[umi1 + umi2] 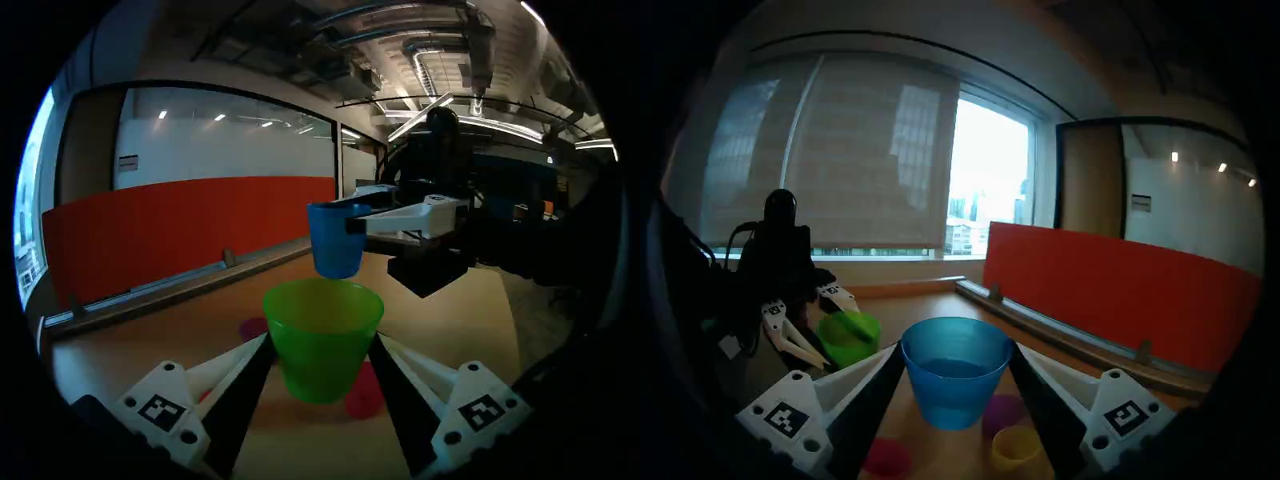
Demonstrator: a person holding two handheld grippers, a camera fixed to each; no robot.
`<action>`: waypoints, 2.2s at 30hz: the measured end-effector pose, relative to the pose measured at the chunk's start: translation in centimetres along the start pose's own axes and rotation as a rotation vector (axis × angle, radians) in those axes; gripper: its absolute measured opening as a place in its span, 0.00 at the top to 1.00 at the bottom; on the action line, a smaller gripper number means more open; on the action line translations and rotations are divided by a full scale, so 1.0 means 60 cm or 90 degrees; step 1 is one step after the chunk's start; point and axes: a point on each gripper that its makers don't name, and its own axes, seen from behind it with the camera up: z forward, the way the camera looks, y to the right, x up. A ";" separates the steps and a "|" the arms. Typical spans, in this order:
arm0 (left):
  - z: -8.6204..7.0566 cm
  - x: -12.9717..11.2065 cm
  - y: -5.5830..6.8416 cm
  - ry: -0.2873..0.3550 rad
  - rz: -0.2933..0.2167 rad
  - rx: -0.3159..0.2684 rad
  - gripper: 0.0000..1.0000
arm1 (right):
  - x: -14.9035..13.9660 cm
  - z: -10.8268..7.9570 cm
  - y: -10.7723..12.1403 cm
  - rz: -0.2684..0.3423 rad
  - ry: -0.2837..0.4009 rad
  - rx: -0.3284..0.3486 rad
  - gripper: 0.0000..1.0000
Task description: Pour water
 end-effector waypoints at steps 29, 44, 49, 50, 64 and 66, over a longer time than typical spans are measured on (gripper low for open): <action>-0.011 -0.005 -0.003 0.011 -0.010 0.002 0.19 | 0.032 0.018 -0.027 -0.134 -0.019 0.029 0.07; -0.012 -0.003 -0.004 0.017 -0.014 0.001 0.19 | 0.053 0.032 -0.046 -0.211 -0.013 0.042 0.07; -0.012 0.000 -0.003 0.017 -0.013 -0.001 0.19 | 0.056 0.034 -0.046 -0.224 -0.010 0.041 0.06; -0.012 0.000 -0.003 0.018 -0.013 -0.002 0.19 | 0.056 0.034 -0.046 -0.227 -0.009 0.041 0.07; -0.007 0.009 -0.003 0.025 -0.017 -0.003 0.19 | 0.081 0.043 -0.053 -0.284 -0.001 0.040 0.07; -0.006 0.010 -0.002 0.026 -0.017 -0.004 0.19 | 0.084 0.045 -0.053 -0.290 -0.001 0.040 0.07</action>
